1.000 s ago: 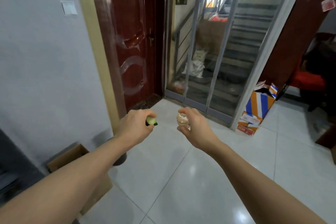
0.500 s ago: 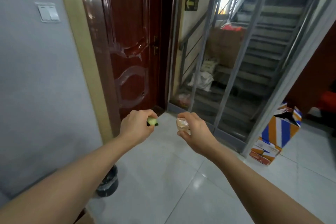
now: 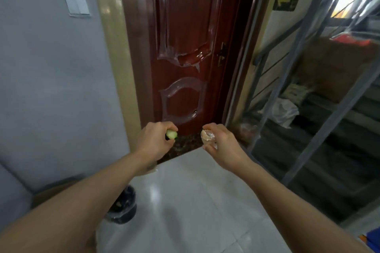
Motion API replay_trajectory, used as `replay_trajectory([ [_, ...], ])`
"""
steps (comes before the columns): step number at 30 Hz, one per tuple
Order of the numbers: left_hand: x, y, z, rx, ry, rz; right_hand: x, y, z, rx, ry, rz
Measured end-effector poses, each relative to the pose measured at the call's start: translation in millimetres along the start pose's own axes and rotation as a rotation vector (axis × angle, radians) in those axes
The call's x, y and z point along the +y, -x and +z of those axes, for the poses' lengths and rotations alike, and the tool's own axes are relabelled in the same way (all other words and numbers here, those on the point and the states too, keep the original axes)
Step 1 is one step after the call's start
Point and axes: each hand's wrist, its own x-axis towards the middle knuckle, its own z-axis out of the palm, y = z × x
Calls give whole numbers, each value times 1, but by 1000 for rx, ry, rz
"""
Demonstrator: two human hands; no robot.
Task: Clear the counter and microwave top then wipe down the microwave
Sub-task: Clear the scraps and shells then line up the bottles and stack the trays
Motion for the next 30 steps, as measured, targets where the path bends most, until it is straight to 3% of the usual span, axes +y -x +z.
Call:
replay_trajectory([
  [13,-33,-83,20,81,-107,-290,39,-153,45,-223,-142,-260],
  [30,-171,-207,-18,240,-109,-581,-39,-369,156,-396,-185,-563],
])
